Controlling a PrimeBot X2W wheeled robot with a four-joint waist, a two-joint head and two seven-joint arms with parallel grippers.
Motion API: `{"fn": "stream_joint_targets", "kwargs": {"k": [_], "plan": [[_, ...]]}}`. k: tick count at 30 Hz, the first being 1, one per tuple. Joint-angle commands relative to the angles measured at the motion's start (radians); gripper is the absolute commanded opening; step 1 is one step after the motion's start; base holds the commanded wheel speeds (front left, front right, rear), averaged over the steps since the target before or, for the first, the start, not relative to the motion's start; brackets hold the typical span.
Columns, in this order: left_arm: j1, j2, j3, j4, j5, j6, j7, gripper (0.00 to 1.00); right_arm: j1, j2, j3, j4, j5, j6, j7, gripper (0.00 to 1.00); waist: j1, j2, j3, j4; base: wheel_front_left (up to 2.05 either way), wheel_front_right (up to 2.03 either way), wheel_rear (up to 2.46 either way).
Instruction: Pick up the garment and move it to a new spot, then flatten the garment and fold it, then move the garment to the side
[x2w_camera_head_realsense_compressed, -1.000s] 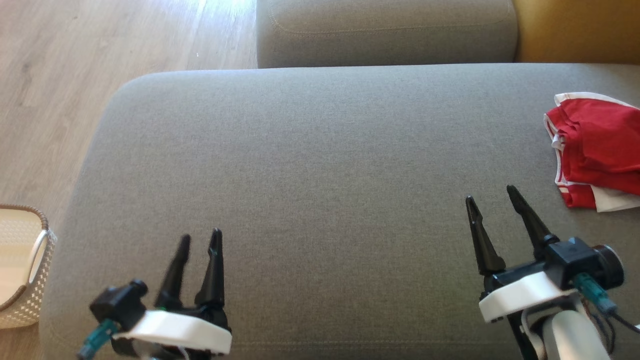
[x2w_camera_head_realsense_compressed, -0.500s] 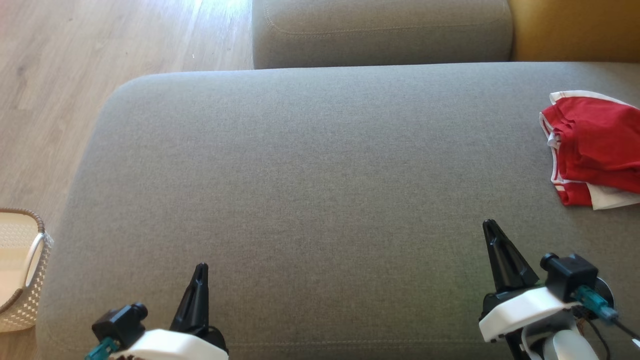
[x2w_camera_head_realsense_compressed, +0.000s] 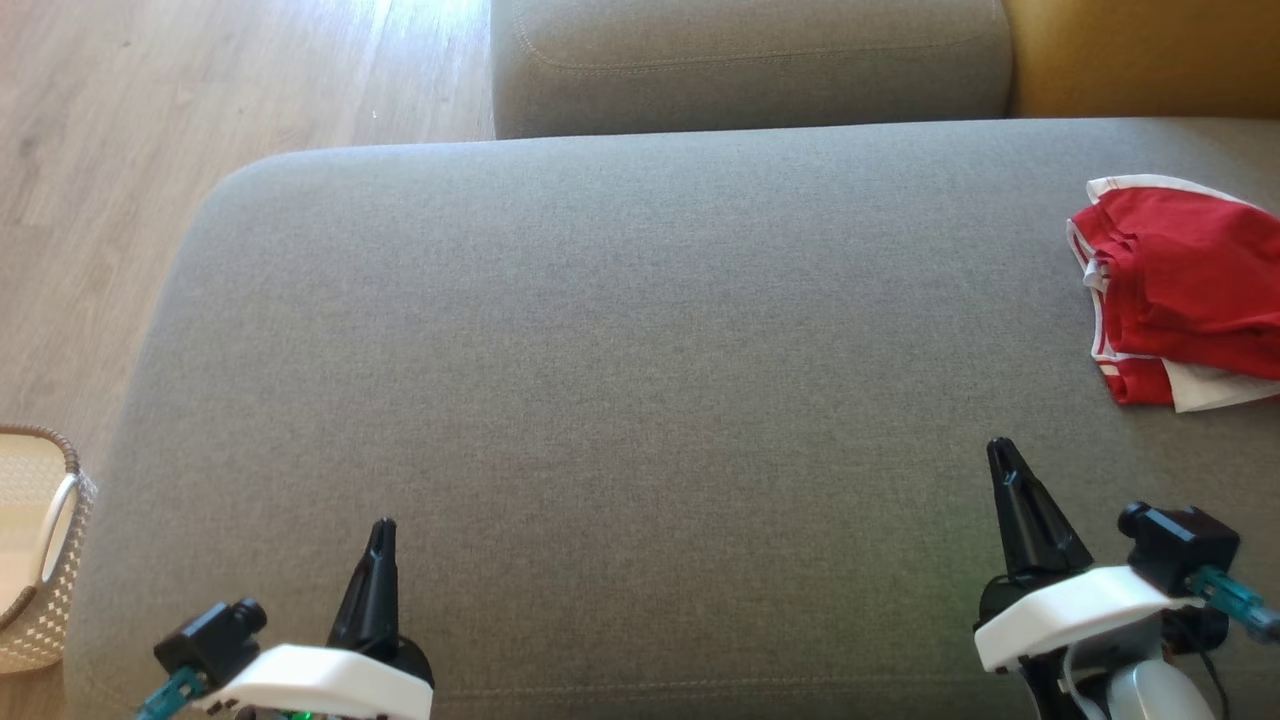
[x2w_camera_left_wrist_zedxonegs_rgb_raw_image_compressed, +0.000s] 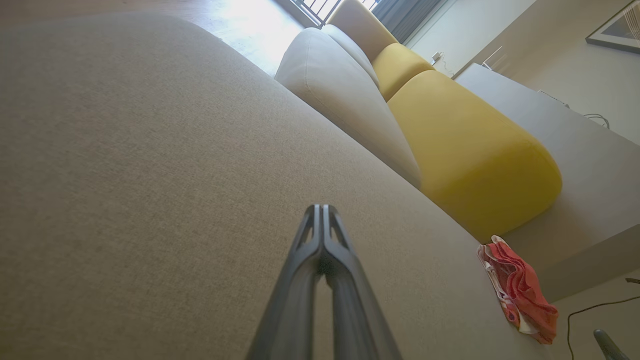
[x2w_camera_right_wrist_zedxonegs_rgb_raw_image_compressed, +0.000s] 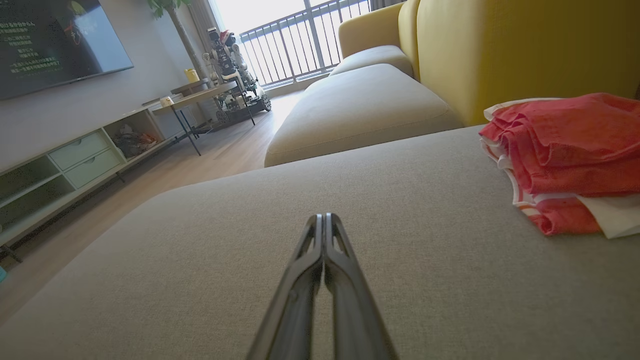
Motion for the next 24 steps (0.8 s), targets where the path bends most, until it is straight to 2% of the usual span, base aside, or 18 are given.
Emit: {"fn": "stream_joint_targets", "kwargs": {"k": [1, 24], "plan": [[-0.053, 0.01, 0.019, -0.028, -0.02, -0.005, 0.004, 0.0, -0.049, 0.0, -0.003, -0.027, 0.029, 0.0, 0.004, 0.0, 0.0, 0.0, 0.0, -0.001, 0.0, 0.0, 0.0], [-0.089, 0.017, 0.071, -0.017, -0.228, -0.013, 0.065, 0.0, -0.065, 0.0, -0.024, -0.012, 0.323, 0.0, 0.071, 0.0, 0.0, 0.0, 0.002, -0.024, 0.0, 0.0, 0.0]]}}
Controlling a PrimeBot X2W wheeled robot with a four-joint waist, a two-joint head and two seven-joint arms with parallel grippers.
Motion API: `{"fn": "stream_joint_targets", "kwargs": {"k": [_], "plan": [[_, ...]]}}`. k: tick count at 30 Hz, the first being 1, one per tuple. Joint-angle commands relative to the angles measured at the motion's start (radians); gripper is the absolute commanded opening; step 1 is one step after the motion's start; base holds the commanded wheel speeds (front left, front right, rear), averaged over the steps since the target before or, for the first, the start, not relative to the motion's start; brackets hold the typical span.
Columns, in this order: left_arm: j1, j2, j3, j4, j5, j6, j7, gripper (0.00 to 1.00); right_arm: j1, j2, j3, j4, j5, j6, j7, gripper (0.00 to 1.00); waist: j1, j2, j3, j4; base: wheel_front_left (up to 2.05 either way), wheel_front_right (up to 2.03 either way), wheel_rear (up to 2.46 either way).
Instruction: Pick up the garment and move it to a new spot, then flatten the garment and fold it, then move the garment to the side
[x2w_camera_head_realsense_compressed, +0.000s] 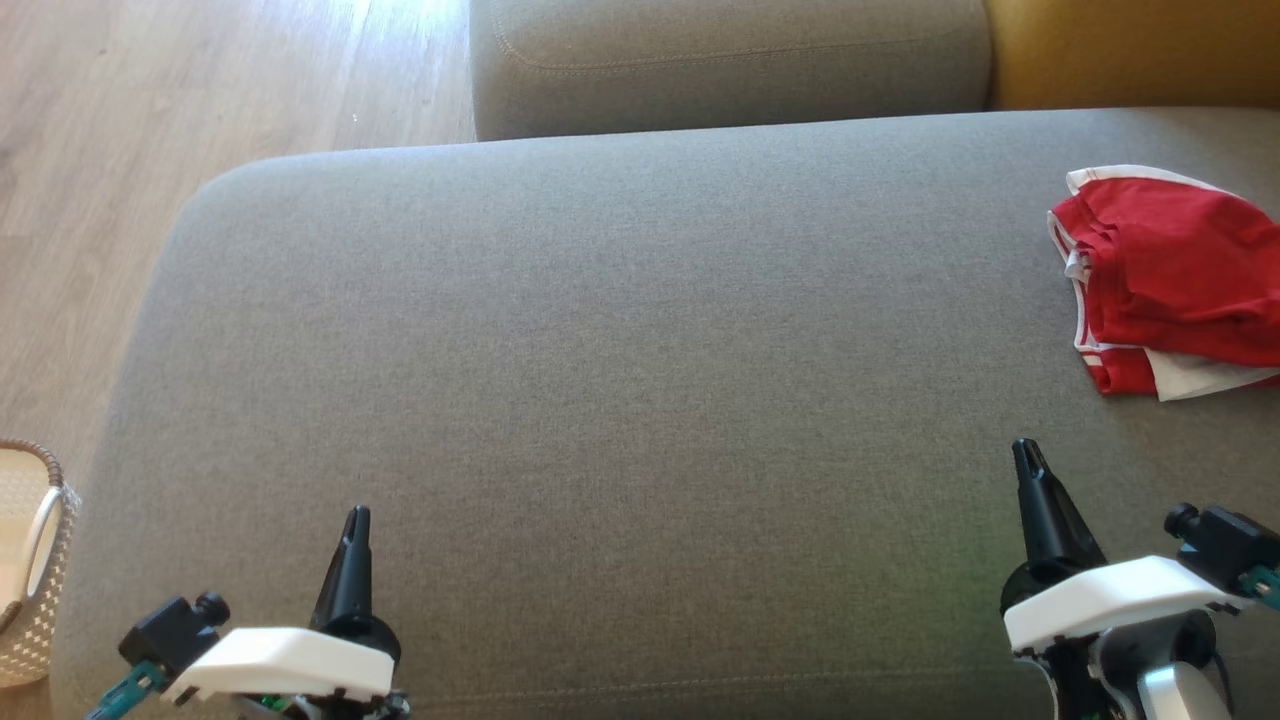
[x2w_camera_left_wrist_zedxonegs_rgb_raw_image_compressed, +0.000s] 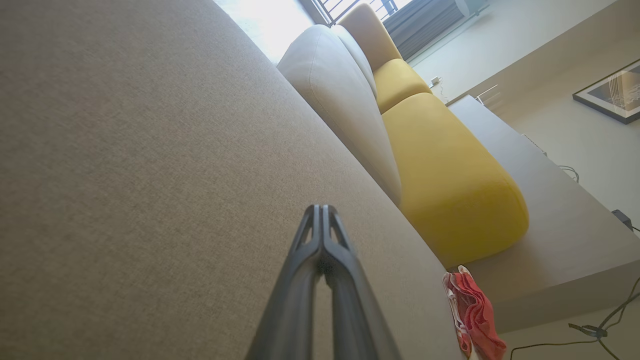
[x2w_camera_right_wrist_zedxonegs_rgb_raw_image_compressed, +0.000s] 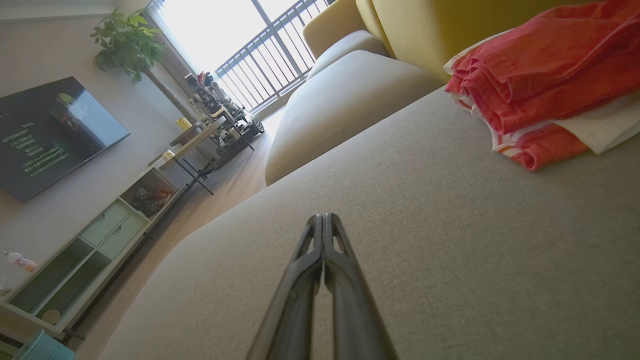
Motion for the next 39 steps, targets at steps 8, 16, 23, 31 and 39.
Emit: {"fn": "stream_joint_targets", "kwargs": {"k": [8, 16, 23, 31, 39], "plan": [[-0.071, 0.014, 0.047, -0.024, -0.082, -0.009, 0.025, 0.0, -0.062, -0.001, -0.005, -0.023, 0.119, 0.0, 0.025, 0.0, 0.0, 0.0, 0.001, -0.008, 0.0, 0.0, 0.0], [-0.084, 0.015, 0.067, -0.02, -0.153, -0.012, 0.048, 0.0, -0.068, -0.001, -0.012, -0.018, 0.221, 0.0, 0.048, 0.0, 0.0, 0.0, 0.001, -0.016, 0.0, 0.0, 0.0], [-0.093, 0.015, 0.082, -0.016, -0.206, -0.014, 0.065, 0.0, -0.072, -0.001, -0.018, -0.014, 0.297, 0.0, 0.065, 0.0, 0.0, 0.0, 0.001, -0.022, 0.0, 0.0, 0.0], [-0.106, 0.016, 0.103, -0.012, -0.276, -0.017, 0.088, 0.0, -0.078, -0.001, -0.025, -0.008, 0.4, 0.0, 0.089, 0.0, 0.0, 0.0, 0.002, -0.03, 0.0, 0.0, 0.0], [-0.12, 0.016, 0.124, -0.007, -0.346, -0.02, 0.112, 0.0, -0.084, -0.001, -0.033, -0.003, 0.502, 0.0, 0.112, 0.0, 0.0, 0.0, 0.002, -0.038, 0.0, 0.0, 0.0]]}}
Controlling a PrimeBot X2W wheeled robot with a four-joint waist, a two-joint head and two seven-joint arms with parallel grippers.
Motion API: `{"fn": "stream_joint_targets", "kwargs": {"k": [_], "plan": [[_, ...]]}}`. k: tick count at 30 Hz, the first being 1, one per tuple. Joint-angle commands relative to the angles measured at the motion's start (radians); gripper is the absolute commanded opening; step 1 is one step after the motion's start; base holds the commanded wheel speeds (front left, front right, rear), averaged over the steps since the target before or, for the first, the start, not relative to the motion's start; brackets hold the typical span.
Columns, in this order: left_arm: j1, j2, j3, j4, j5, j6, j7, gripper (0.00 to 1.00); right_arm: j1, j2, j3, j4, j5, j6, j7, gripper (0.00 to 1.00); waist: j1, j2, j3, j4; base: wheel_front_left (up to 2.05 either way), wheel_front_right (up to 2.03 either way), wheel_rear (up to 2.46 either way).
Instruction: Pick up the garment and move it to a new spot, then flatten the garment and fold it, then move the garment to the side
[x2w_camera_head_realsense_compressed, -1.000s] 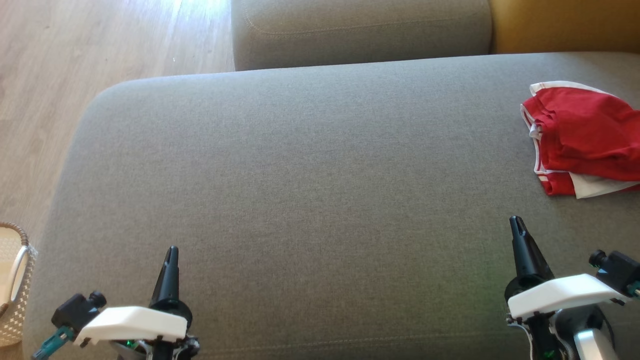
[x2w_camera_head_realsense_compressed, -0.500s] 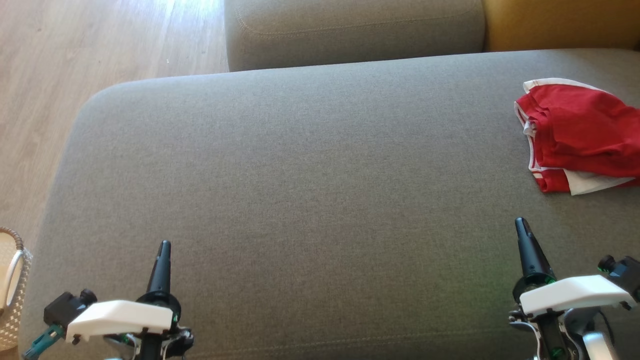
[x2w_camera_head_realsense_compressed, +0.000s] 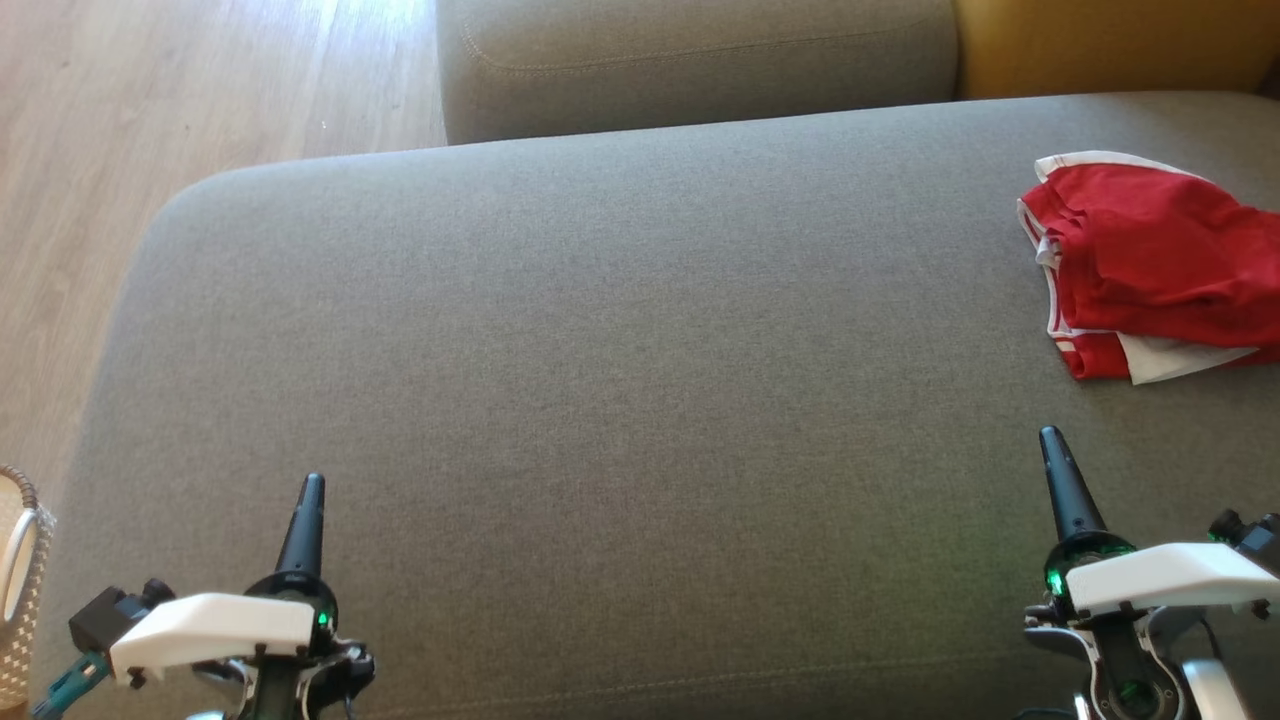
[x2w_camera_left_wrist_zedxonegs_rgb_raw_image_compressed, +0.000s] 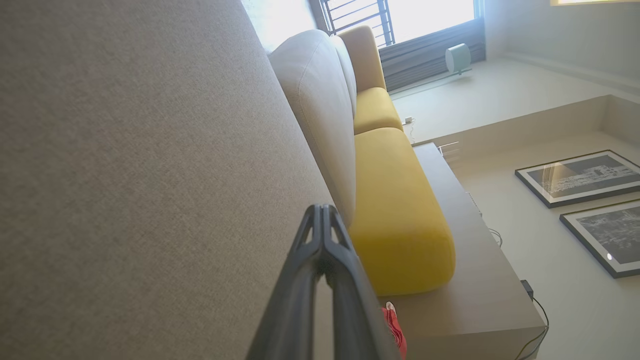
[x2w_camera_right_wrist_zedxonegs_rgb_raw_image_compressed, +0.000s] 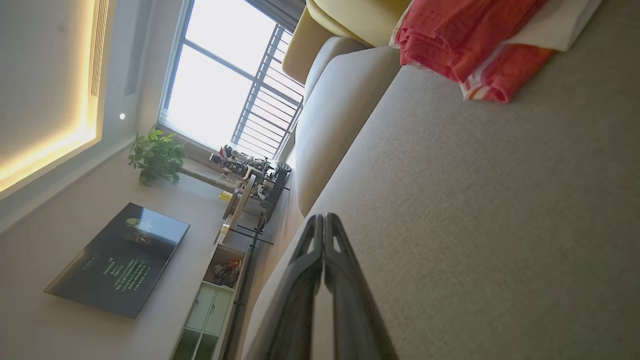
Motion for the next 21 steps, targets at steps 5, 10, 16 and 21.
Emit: {"fn": "stream_joint_targets", "kwargs": {"k": [5, 10, 16, 21], "plan": [[-0.064, 0.014, 0.047, -0.026, -0.057, -0.011, 0.021, 0.0, -0.052, -0.003, 0.006, -0.025, 0.082, 0.0, 0.019, 0.0, 0.0, 0.0, 0.0, -0.005, 0.0, 0.0, 0.0], [-0.072, 0.014, 0.06, -0.023, -0.101, -0.013, 0.036, 0.0, -0.056, -0.003, 0.001, -0.022, 0.146, 0.0, 0.034, 0.0, 0.0, 0.0, 0.001, -0.01, 0.0, 0.0, 0.0], [-0.082, 0.014, 0.076, -0.019, -0.153, -0.016, 0.054, 0.0, -0.06, -0.003, -0.005, -0.018, 0.223, 0.0, 0.051, 0.0, 0.0, 0.0, 0.001, -0.016, 0.0, 0.0, 0.0], [-0.09, 0.013, 0.09, -0.016, -0.196, -0.017, 0.069, 0.0, -0.063, -0.003, -0.009, -0.014, 0.286, 0.0, 0.066, 0.0, 0.0, 0.0, 0.001, -0.021, 0.0, 0.0, 0.0]]}}
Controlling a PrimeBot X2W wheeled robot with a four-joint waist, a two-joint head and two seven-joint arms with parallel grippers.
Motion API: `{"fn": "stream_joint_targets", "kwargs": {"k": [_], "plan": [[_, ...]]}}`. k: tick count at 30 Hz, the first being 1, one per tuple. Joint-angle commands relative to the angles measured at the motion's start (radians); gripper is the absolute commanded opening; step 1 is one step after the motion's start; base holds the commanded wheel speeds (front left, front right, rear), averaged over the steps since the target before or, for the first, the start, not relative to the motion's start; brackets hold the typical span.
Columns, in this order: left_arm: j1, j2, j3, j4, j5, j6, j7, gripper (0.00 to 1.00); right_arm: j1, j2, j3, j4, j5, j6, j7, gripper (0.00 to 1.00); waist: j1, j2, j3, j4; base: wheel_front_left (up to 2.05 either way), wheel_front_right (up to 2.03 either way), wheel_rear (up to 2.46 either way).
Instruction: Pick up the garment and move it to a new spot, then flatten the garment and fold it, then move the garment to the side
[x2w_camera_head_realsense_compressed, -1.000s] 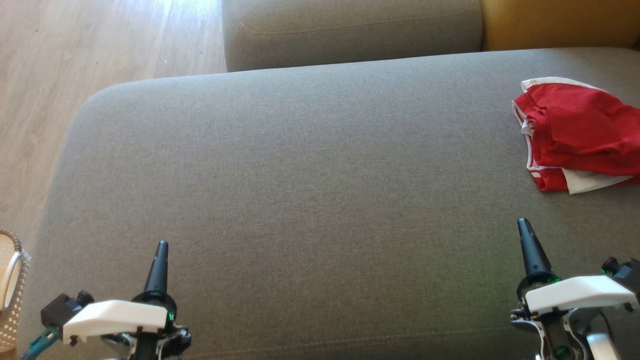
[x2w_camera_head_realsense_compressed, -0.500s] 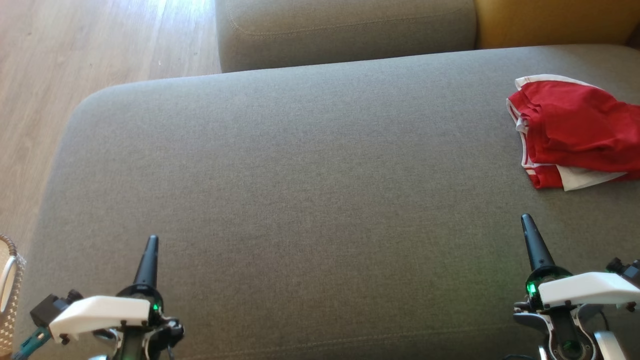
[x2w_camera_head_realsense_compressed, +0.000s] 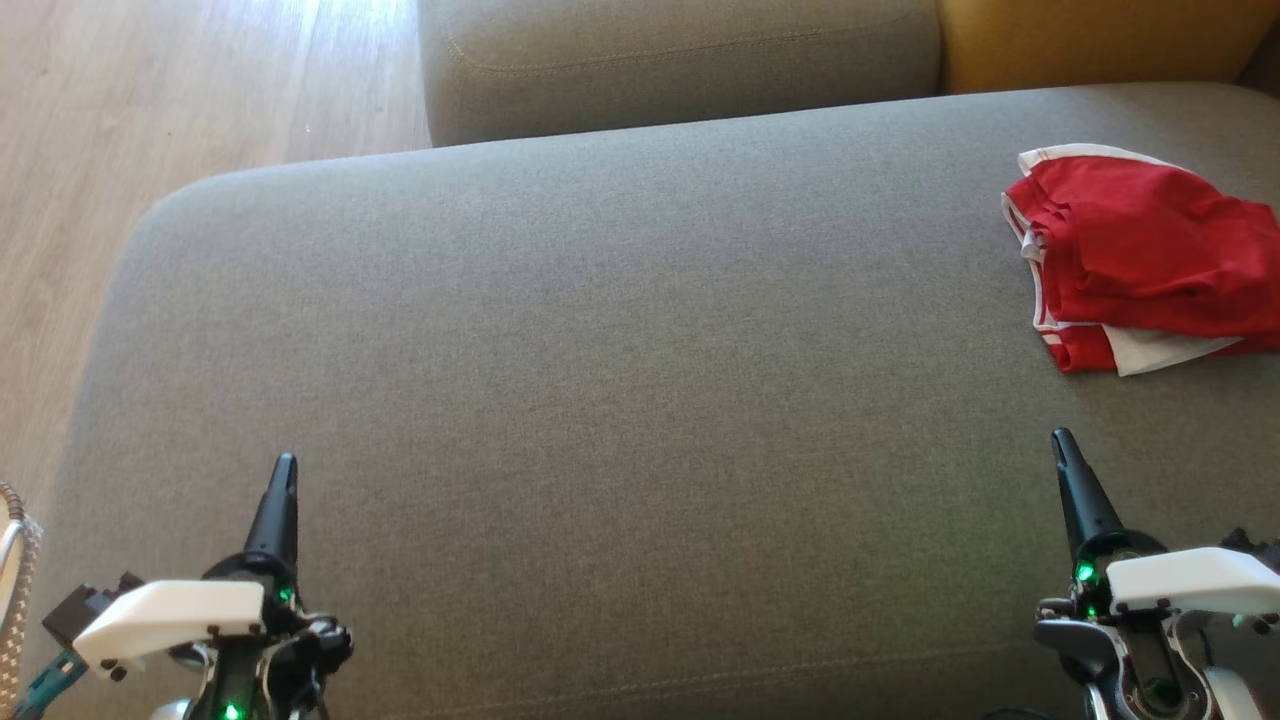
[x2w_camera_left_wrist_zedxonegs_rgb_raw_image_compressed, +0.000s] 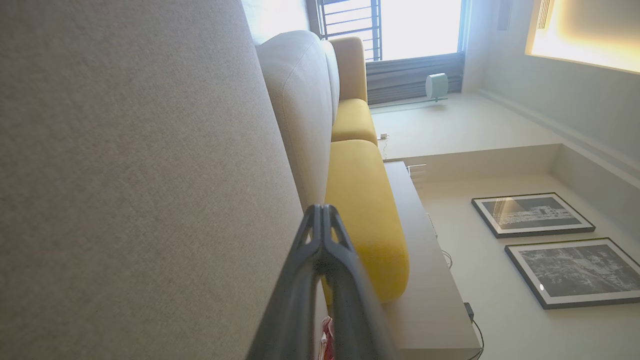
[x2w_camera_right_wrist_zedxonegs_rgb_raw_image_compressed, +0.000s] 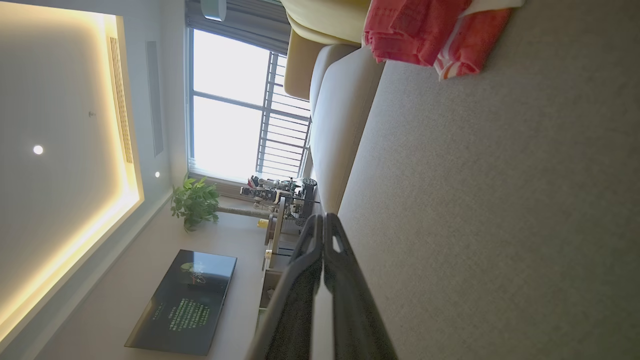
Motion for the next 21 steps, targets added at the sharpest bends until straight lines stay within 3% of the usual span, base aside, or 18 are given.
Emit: {"fn": "stream_joint_targets", "kwargs": {"k": [1, 16, 21], "plan": [[-0.065, 0.013, 0.04, -0.027, -0.031, -0.009, 0.011, 0.0, -0.06, -0.003, 0.013, -0.029, 0.045, 0.0, 0.011, 0.0, 0.0, 0.0, 0.0, -0.002, 0.0, 0.0, 0.0], [-0.089, 0.012, 0.081, -0.018, -0.161, -0.015, 0.057, 0.0, -0.071, -0.003, -0.001, -0.019, 0.237, 0.0, 0.054, 0.0, 0.0, 0.0, 0.001, -0.017, 0.0, 0.0, 0.0], [-0.089, 0.011, 0.083, -0.018, -0.16, -0.015, 0.058, 0.0, -0.071, -0.003, -0.001, -0.019, 0.237, 0.0, 0.054, 0.0, 0.0, 0.0, 0.001, -0.017, 0.0, 0.0, 0.0]]}}
